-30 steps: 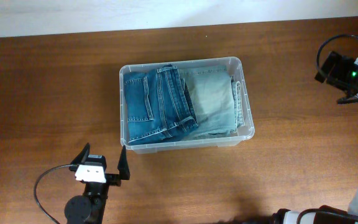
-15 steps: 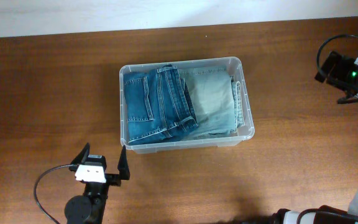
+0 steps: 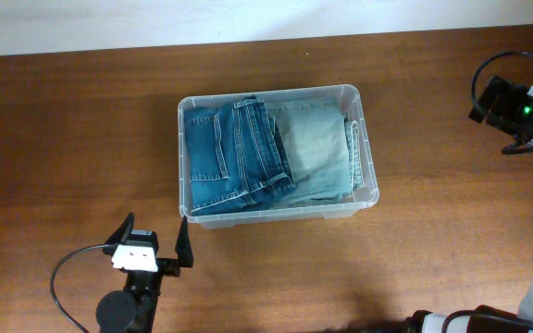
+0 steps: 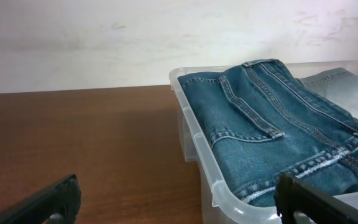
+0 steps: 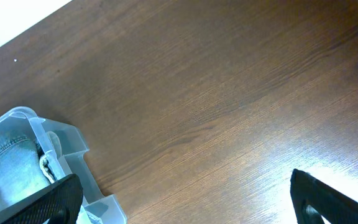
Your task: Pack container
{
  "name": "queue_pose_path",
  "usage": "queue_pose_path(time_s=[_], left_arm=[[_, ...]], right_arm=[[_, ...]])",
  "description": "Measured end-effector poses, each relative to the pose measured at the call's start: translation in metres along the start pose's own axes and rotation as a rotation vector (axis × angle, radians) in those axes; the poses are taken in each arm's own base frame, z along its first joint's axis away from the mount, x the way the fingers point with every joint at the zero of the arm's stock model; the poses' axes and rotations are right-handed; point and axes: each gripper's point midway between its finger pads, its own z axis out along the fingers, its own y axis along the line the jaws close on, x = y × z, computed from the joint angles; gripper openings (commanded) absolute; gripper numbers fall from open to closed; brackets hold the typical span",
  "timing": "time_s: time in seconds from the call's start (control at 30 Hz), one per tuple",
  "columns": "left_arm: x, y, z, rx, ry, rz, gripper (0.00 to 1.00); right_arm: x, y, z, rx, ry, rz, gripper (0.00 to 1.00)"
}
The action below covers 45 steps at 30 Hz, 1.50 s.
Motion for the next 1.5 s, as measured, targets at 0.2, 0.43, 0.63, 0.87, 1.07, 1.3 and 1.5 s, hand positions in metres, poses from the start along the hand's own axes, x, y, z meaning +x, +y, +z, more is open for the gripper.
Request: queue_pose_path(time_s=[0.2,0.43,0.63,0.87,1.07,1.3,1.5], left_arm=[[0.000,0.000,0.000,0.000,0.000,0.000,0.99],[0.000,0.000,0.000,0.000,0.000,0.000,0.99],[0.000,0.000,0.000,-0.003,0.000,0.000,1.00],[0.000,0.001,0.000,-0.007,-0.002,0.000,0.99],[0.000,0.001,0.000,-0.007,-0.001,0.000,1.00],[0.000,0.001,0.000,-0.007,-0.001,0.000,0.99],[0.000,0.001,0.000,-0.007,-0.001,0.000,1.00]], right_arm=[[-0.002,-0.009,-0.003,0.058,-0.020,-0.005,0.99],[-0.027,0.037,-0.065,-0.024,-0.345,-0.097,0.99],[-0.012,0.093,-0.164,-0.341,-0.781,-0.139,0.99],[0.053,0.071,-0.153,-0.469,-0.963,-0.101,0.99],[0.104,0.054,-0.095,-0.472,-0.980,-0.093,0.99],[0.134,0.046,-0.051,-0.489,-1.031,-0.072,0.98],[0.150,0.044,-0.016,-0.476,-1.021,-0.072,0.98]])
